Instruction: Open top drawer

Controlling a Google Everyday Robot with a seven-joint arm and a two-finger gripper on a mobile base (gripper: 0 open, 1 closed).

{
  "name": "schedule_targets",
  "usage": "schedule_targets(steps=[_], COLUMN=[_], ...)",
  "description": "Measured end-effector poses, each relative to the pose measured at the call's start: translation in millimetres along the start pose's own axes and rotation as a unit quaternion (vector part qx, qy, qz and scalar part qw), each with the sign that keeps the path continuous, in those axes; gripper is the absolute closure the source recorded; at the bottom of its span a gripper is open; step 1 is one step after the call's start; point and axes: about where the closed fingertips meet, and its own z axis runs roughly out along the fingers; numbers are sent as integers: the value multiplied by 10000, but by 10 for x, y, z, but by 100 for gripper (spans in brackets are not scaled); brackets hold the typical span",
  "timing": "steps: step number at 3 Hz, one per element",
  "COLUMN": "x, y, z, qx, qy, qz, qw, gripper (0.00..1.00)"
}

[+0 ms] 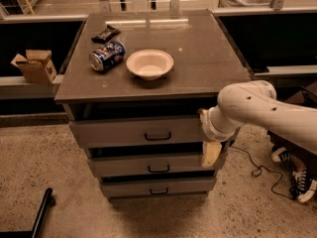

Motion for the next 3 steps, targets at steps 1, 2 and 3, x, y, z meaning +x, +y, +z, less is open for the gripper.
schedule_targets(steps=[1,2,3], x=[-35,-85,-67], y=[-178,-273,-197], z=[187,183,113], qx=[4,21,-101], qy=[-178,-299,-327], qz=[-37,-178,-363], qw=[9998,9994,9988], gripper=[0,1,12])
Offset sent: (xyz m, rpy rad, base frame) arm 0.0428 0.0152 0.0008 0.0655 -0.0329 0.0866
